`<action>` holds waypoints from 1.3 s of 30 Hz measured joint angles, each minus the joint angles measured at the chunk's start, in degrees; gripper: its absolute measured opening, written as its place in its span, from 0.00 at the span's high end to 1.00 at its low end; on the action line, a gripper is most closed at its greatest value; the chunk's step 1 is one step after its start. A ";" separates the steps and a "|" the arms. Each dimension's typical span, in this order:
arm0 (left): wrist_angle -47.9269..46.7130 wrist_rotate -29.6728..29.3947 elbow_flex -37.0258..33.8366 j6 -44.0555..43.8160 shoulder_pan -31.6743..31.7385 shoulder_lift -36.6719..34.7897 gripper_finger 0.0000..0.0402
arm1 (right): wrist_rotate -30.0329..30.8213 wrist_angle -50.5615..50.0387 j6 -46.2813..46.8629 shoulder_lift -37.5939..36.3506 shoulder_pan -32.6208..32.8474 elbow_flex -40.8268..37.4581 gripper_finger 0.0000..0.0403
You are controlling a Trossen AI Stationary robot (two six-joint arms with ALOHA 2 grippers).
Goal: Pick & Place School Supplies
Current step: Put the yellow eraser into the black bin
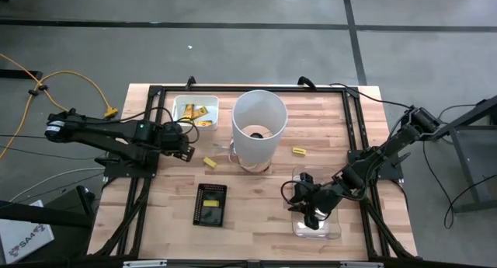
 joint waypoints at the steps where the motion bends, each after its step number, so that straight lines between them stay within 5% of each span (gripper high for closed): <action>1: 0.00 0.00 0.00 -0.04 0.00 0.00 0.79 | 0.00 -0.02 0.00 0.00 0.00 0.02 0.76; 5: 0.77 -0.03 0.00 3.31 0.00 0.35 0.79 | 0.00 -0.01 0.00 0.00 0.00 0.01 0.76; 9: 1.62 0.94 0.00 16.24 0.00 1.71 0.79 | 0.02 -0.02 0.00 0.00 0.02 0.02 0.76; 20: -0.21 13.29 0.02 47.95 0.22 3.65 0.79 | 0.02 0.25 -0.01 0.00 0.02 0.00 0.76; 32: -4.18 14.39 0.04 56.94 9.01 -0.82 0.79 | 0.03 0.35 -0.01 0.00 0.02 0.01 0.76; 39: -4.11 22.17 0.05 60.92 14.92 -4.70 0.79 | 0.04 0.37 -0.01 0.00 0.02 0.02 0.76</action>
